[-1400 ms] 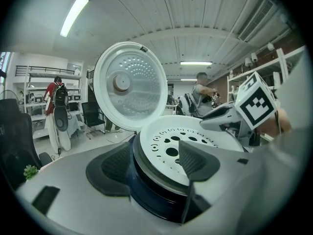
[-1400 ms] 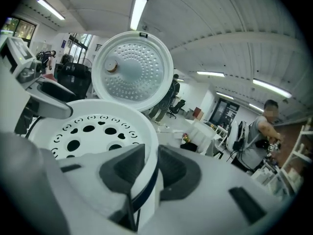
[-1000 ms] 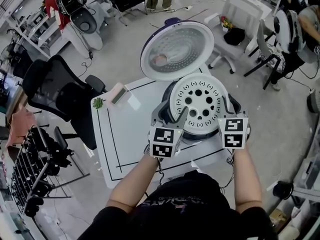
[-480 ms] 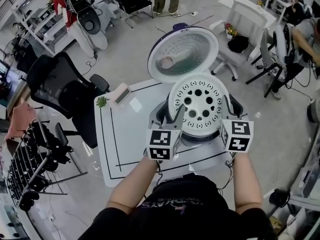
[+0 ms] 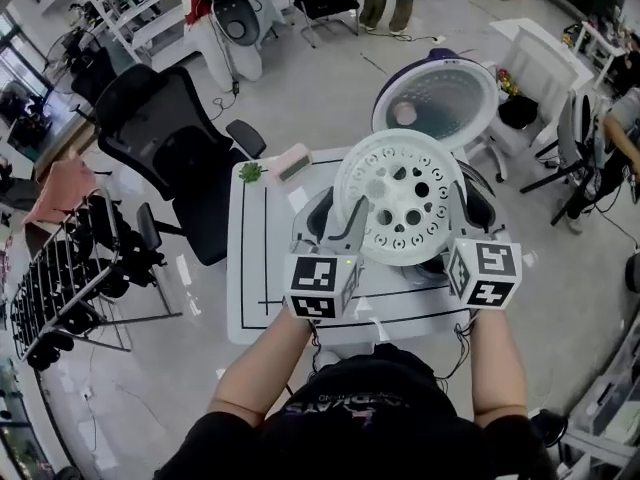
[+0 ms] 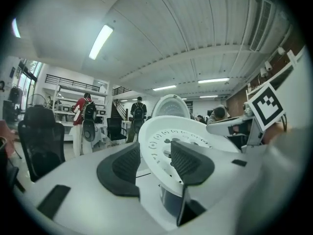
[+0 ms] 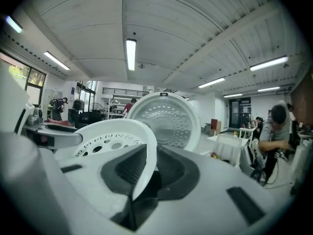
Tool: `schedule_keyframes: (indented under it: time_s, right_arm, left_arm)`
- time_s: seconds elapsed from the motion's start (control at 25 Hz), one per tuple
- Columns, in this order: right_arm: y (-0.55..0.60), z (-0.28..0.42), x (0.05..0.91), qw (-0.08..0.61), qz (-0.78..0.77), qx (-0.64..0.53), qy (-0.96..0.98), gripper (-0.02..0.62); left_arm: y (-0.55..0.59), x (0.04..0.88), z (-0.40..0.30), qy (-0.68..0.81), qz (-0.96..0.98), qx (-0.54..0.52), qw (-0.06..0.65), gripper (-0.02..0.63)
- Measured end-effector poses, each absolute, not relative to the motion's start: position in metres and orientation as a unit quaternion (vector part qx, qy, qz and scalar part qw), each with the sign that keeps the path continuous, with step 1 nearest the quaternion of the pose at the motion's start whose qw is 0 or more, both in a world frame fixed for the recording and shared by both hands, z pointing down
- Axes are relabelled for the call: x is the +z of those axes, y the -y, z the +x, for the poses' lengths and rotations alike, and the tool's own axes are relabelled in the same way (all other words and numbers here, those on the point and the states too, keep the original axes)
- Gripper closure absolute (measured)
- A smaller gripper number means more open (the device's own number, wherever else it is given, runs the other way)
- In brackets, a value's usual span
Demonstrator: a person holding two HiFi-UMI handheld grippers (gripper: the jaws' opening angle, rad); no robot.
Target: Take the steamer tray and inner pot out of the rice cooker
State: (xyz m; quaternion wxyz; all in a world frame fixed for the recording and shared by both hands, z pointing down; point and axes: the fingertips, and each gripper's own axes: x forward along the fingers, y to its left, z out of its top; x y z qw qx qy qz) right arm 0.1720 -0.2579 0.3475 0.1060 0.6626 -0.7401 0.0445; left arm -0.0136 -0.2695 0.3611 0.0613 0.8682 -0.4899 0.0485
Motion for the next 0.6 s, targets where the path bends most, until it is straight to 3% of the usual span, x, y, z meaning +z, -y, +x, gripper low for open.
schedule_keyframes:
  time_s: [0.6]
  right_arm:
    - [0.253,-0.062,0.359,0.112,0.531,0.037,0.839,0.529]
  left_arm:
    - [0.206,0.377,-0.242,0.618,0.779,0.048,0.094,0.414]
